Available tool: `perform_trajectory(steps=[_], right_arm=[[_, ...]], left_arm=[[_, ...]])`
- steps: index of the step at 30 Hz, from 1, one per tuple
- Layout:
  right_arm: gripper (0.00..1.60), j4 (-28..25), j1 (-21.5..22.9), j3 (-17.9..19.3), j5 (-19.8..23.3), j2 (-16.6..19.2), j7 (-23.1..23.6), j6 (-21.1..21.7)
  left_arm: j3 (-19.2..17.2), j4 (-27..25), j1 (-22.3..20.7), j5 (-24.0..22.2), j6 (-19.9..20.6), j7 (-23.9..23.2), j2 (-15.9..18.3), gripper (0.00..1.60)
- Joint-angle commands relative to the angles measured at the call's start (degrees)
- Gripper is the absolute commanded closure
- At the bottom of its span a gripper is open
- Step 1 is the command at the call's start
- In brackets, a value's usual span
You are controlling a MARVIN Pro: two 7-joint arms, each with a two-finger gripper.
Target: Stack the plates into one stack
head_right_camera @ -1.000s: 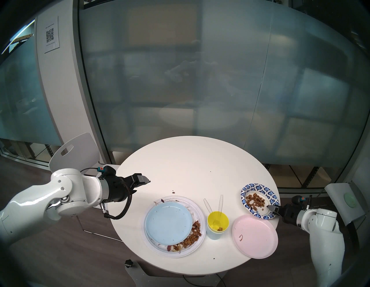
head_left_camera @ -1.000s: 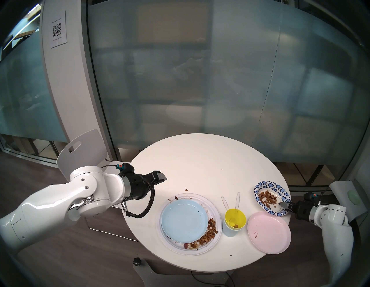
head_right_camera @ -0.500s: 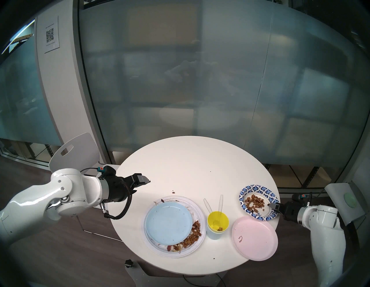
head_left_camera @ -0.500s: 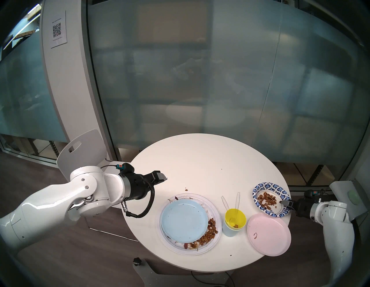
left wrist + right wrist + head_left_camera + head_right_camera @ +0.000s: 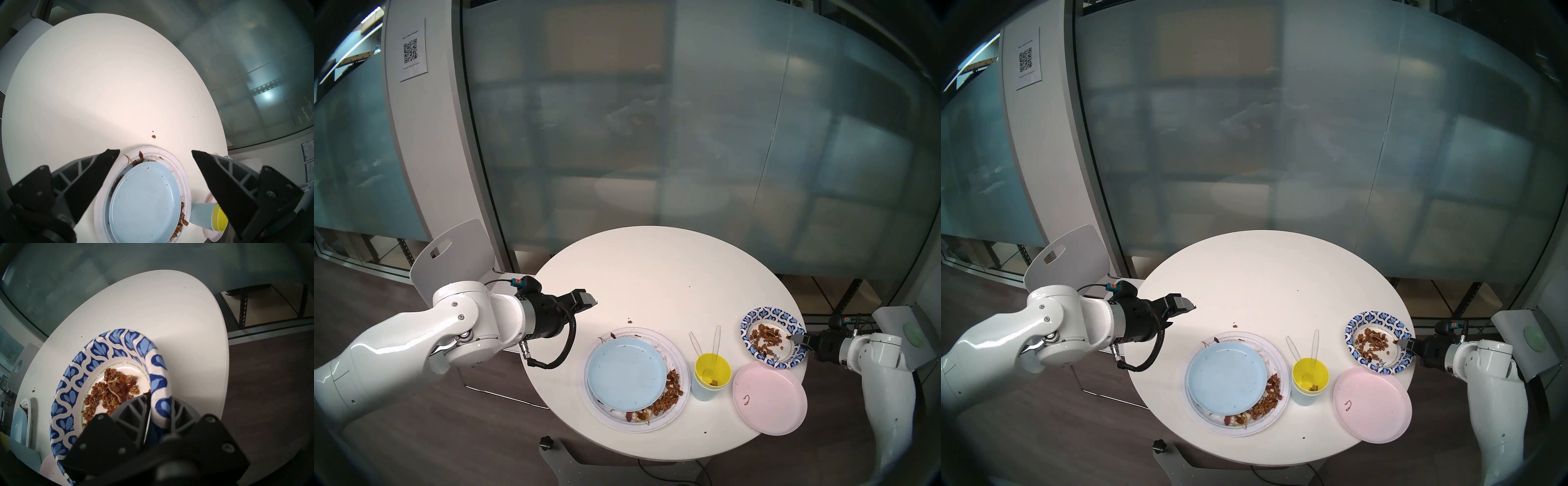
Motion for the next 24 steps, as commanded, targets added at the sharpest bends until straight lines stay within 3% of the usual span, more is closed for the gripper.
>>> perform_trajectory(steps=[1, 6, 24], right_arm=[[1.49, 0.2, 1.9, 1.1, 0.3, 0.7, -0.2, -0.4], [1.60, 0.1, 1.2, 2.6, 1.1, 0.3, 0.2, -0.3], [1.60, -0.5, -4.4, 12.1, 6.2, -3.0, 4.5, 0.5]], left_arm=[[-0.5, -0.6, -0.5, 0.1, 0.0, -0.3, 0.1, 0.00], [-0.5, -0.7, -0.6, 0.0, 0.0, -0.3, 0.1, 0.00], [-0.3, -0.6, -0.7, 0.0, -0.1, -0.3, 0.2, 0.00]])
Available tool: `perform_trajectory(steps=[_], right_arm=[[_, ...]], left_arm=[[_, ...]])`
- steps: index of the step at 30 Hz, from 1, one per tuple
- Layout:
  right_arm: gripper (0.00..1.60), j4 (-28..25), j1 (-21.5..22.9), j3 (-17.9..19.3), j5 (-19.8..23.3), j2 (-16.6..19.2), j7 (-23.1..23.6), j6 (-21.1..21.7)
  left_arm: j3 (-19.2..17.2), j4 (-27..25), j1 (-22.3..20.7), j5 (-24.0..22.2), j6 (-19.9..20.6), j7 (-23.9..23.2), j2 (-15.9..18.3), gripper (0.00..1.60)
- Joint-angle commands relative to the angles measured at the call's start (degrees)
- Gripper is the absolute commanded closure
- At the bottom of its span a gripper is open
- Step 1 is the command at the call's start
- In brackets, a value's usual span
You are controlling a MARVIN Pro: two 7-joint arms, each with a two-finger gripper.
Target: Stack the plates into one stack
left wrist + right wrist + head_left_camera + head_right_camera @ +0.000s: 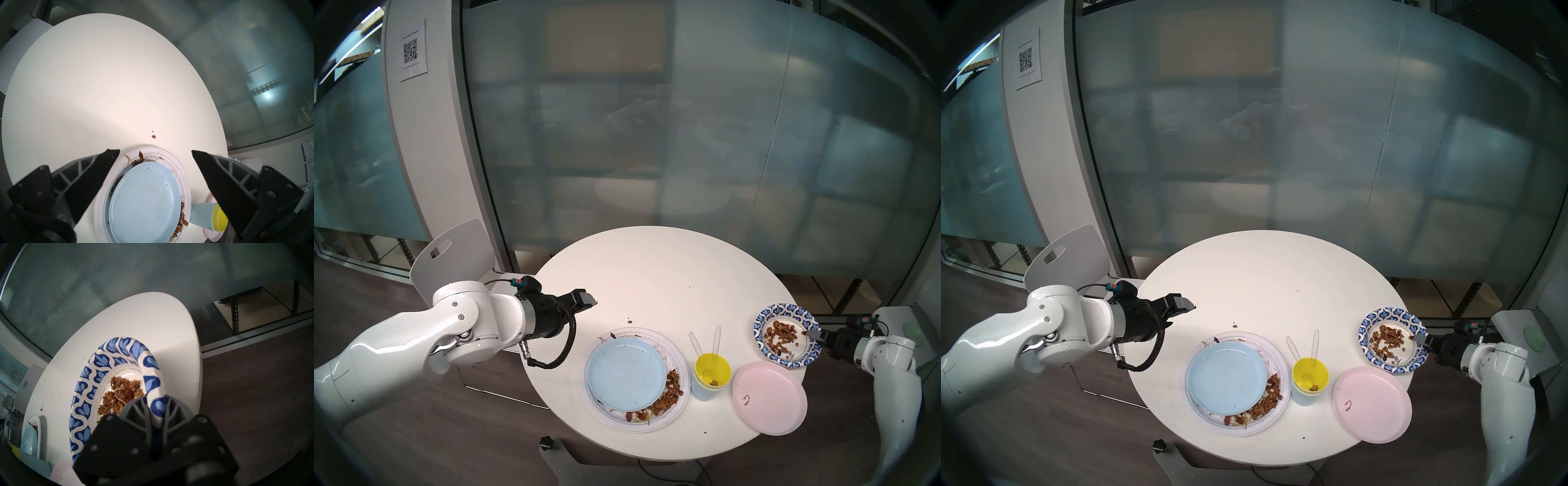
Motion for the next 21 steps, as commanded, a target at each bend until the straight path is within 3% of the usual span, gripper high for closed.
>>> perform_trajectory(steps=[1, 10, 17, 21], right_arm=[[1.60, -0.9, -1.9, 4.2, 3.1, -1.5, 2.4, 0.4], [1.60, -7.1, -7.3, 8.0, 5.6, -4.1, 7.4, 2.1], [1.60, -11.6, -12.3, 8.6, 5.6, -4.9, 11.5, 3.4], [1.60, -16.0, -16.4, 9.7, 4.7, -7.3, 12.3, 4.3]], left_arm=[[-0.5, -0.6, -0.5, 0.1, 0.0, -0.3, 0.1, 0.00], [-0.4, -0.6, -0.6, 0.0, -0.1, -0.3, 0.1, 0.00], [-0.3, -0.6, -0.7, 0.0, -0.1, -0.3, 0.1, 0.00], [-0.3, -0.6, -0.7, 0.0, -0.1, -0.3, 0.2, 0.00]])
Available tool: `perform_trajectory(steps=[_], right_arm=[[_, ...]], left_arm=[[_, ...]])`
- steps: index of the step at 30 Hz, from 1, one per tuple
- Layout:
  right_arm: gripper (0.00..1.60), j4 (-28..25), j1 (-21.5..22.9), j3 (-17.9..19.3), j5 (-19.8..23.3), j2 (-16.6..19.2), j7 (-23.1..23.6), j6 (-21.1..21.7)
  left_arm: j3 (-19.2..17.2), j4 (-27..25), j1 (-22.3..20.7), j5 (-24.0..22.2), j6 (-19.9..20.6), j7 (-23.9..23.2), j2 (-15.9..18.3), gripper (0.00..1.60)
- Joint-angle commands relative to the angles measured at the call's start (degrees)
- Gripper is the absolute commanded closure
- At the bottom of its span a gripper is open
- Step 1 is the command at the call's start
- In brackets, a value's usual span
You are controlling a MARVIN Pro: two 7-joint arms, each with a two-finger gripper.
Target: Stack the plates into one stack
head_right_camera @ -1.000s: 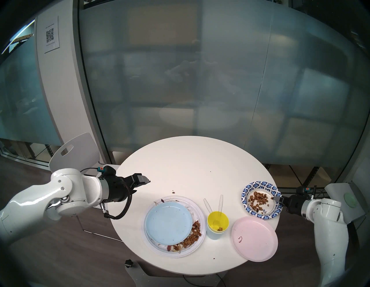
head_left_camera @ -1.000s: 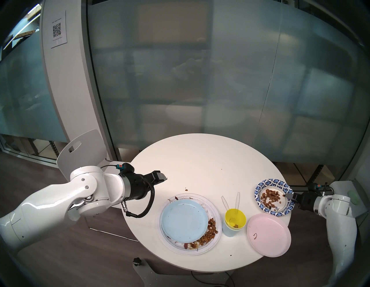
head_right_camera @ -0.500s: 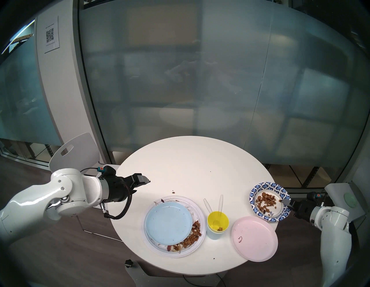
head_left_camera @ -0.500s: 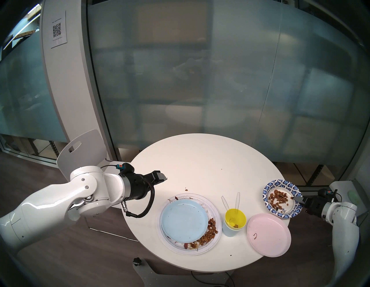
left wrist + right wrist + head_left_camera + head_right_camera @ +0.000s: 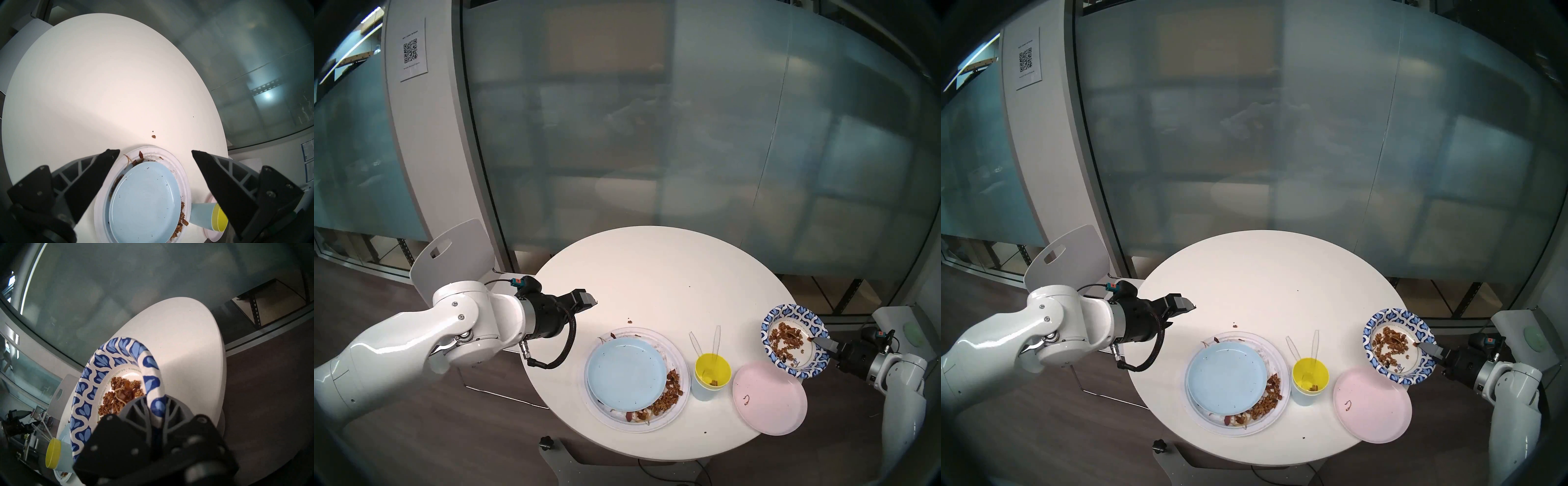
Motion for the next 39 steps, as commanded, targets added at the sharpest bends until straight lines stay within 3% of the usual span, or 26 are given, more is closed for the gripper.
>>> perform_trajectory(steps=[1, 13, 22, 35, 39], right_arm=[[1.60, -6.6, -6.6, 1.7, -0.2, -2.6, 2.6, 0.5], [1.60, -14.9, -15.6, 3.2, -3.6, -6.0, 4.7, 1.6], [1.60, -15.0, -15.9, 2.7, -5.7, -5.7, 5.7, 1.5], [1.60, -12.0, -11.8, -0.6, -8.4, -4.0, 4.5, 1.6], [1.17, -11.5, -11.0, -0.7, -8.9, -3.7, 4.5, 1.6]], left_arm=[[-0.5, -0.6, -0.5, 0.1, 0.0, -0.3, 0.1, 0.00], [-0.4, -0.6, -0.6, 0.0, -0.1, -0.3, 0.1, 0.00], [-0.3, -0.6, -0.7, 0.0, -0.1, -0.4, 0.2, 0.00], [-0.2, -0.6, -0.8, 0.0, -0.2, -0.5, 0.3, 0.00], [-0.2, -0.6, -0.8, 0.0, -0.2, -0.5, 0.3, 0.00]])
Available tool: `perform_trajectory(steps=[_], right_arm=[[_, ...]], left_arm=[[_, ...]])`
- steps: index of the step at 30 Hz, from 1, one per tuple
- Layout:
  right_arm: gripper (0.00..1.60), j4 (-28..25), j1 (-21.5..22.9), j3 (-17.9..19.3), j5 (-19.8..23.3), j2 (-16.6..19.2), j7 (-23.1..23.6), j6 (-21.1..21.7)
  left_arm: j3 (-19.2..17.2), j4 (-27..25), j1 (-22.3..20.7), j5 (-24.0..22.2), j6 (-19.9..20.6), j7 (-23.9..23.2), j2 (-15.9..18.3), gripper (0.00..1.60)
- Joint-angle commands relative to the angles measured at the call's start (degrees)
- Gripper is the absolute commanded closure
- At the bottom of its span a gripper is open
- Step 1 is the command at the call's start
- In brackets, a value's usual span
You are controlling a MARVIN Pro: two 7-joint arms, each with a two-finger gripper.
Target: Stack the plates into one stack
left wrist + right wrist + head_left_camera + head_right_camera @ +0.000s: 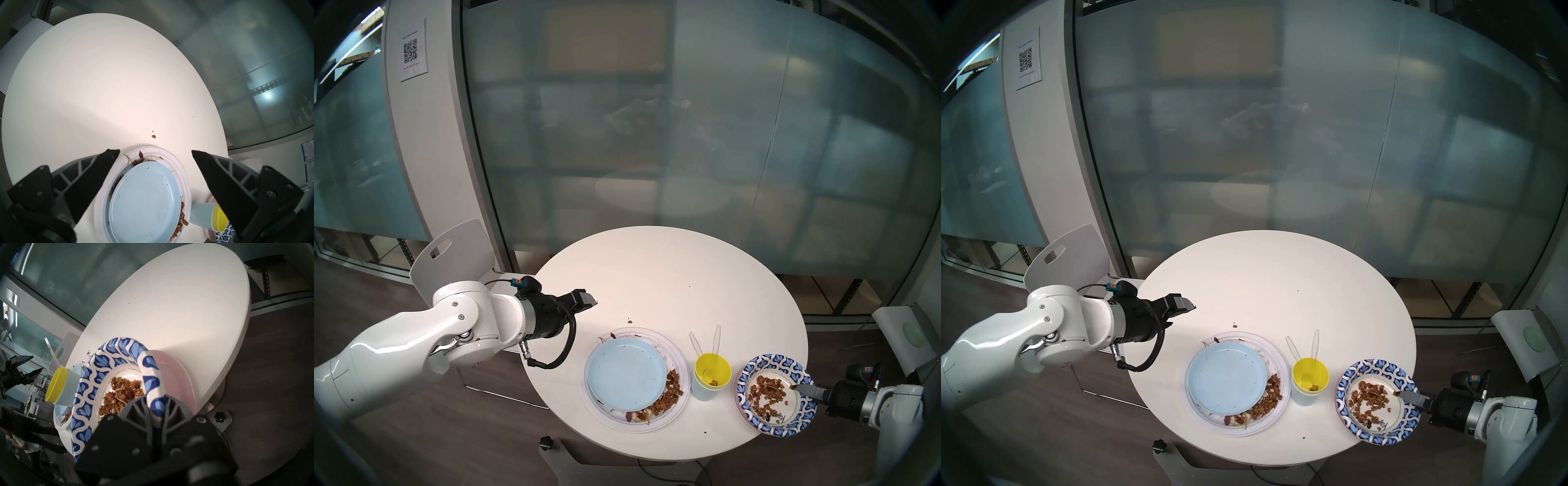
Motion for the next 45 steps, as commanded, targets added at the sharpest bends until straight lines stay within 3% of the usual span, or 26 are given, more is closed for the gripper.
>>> perform_trajectory(steps=[1, 9, 34, 36, 37, 38, 39, 40, 45], right_arm=[[1.11, 0.2, 2.4, 0.1, 0.2, 1.2, -0.3, 0.0], [0.91, 0.1, 3.4, 0.3, 0.1, 1.4, -0.2, 0.3], [0.87, 4.3, 9.8, -4.3, 0.1, 2.3, -1.3, -0.4], [0.69, 4.2, 10.1, -4.3, 0.1, 2.4, -1.3, -0.5], [0.53, 4.1, 10.2, -4.2, 0.1, 2.5, -1.4, -0.6], [0.26, 3.9, 10.3, -4.2, 0.2, 2.6, -1.4, -0.5], [0.26, 3.9, 10.3, -4.2, 0.2, 2.6, -1.4, -0.5], [0.12, 3.8, 10.4, -4.1, 0.2, 2.6, -1.4, -0.4], [0.06, 2.5, 10.2, -3.8, -0.1, 3.0, -1.6, -0.4]], left_arm=[[-0.5, -0.6, -0.5, 0.1, 0.0, -0.3, 0.1, 0.00], [-0.5, -0.6, -0.6, 0.1, -0.1, -0.4, 0.1, 0.00], [-0.3, -0.6, -0.7, 0.0, -0.2, -0.4, 0.2, 0.00], [-0.2, -0.6, -0.8, 0.0, -0.2, -0.4, 0.2, 0.00], [-0.2, -0.6, -0.8, 0.0, -0.2, -0.4, 0.2, 0.00], [-0.2, -0.6, -0.8, 0.0, -0.2, -0.4, 0.3, 0.00], [-0.2, -0.6, -0.8, 0.0, -0.2, -0.4, 0.3, 0.00], [-0.2, -0.6, -0.8, 0.0, -0.2, -0.4, 0.3, 0.00], [-0.2, -0.6, -0.8, 0.0, -0.2, -0.4, 0.3, 0.00]])
